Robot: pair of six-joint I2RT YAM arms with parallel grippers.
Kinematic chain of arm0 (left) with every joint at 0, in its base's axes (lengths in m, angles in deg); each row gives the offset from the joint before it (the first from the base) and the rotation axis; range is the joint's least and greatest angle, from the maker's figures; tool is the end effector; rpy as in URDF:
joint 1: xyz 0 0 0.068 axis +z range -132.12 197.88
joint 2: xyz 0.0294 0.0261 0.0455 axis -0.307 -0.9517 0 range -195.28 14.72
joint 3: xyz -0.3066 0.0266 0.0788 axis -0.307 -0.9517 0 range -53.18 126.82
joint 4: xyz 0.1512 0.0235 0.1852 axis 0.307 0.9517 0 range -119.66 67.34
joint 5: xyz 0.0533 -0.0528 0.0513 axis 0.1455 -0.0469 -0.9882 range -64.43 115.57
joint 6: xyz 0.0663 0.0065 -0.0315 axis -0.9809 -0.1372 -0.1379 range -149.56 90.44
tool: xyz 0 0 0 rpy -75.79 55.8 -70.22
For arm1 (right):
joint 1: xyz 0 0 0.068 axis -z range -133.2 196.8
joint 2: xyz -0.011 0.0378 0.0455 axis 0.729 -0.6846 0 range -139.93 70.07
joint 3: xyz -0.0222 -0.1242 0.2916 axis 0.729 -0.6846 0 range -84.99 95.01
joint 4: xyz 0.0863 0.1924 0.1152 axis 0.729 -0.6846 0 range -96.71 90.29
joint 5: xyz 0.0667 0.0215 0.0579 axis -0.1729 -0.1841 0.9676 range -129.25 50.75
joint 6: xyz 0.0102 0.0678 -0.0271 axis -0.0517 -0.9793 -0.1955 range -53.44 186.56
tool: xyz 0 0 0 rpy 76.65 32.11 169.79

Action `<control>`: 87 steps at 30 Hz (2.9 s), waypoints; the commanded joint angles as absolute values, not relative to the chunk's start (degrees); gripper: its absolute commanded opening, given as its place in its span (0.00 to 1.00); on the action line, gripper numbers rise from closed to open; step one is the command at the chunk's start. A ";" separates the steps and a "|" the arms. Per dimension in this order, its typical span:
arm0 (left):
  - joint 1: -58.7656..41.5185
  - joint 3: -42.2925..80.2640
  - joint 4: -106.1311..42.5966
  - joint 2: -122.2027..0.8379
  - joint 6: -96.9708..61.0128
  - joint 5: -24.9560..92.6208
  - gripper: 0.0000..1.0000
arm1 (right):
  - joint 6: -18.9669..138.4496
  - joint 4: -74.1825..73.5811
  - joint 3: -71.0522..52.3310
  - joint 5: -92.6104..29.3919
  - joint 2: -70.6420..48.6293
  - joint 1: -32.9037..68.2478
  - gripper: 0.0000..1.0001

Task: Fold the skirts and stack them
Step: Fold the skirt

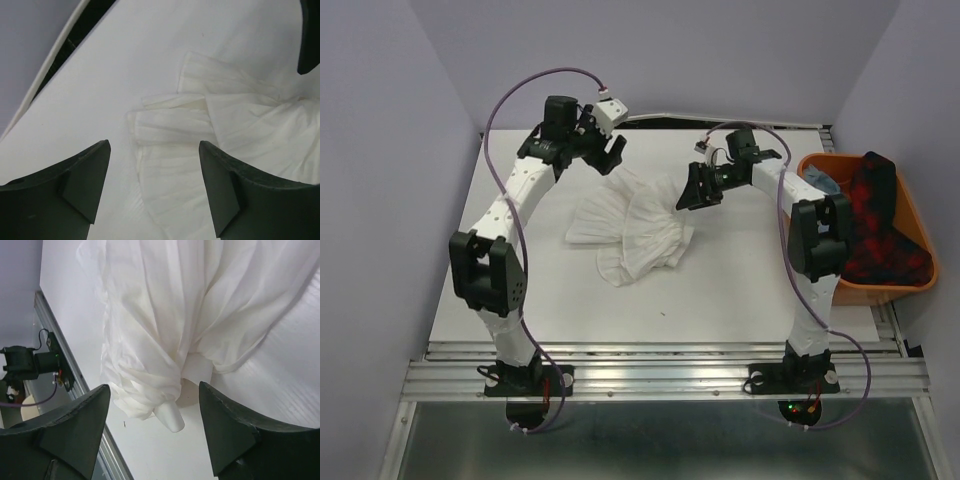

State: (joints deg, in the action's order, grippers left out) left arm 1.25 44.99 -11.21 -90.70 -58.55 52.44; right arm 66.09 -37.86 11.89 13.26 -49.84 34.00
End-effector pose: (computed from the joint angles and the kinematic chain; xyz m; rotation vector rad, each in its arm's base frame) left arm 0.4199 -0.1546 0.3880 1.0318 1.6938 -0.3331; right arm 0.4344 0.1488 0.2530 -0.5754 2.4172 1.2810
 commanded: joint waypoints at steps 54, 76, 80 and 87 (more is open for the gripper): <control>-16.84 39.81 -6.54 -98.68 -93.20 48.43 0.00 | 63.30 -21.24 -8.35 17.44 -47.79 32.74 0.01; -17.54 37.96 -10.15 -102.78 -88.54 45.87 0.00 | 61.29 -21.68 -10.72 20.06 -44.81 33.96 0.58; -17.63 37.26 -11.12 -103.93 -88.18 47.28 0.00 | 65.14 -25.44 -10.99 22.18 -43.48 35.72 0.69; -17.81 36.29 -13.40 -104.81 -87.13 48.51 0.00 | 74.29 -38.01 -8.97 25.52 -43.13 37.83 0.75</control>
State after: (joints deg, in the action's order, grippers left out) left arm -17.67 36.77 -11.34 -105.65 -88.26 46.72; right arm 69.04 -30.64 -10.80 21.87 -45.60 37.19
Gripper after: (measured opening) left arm 0.030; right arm 0.750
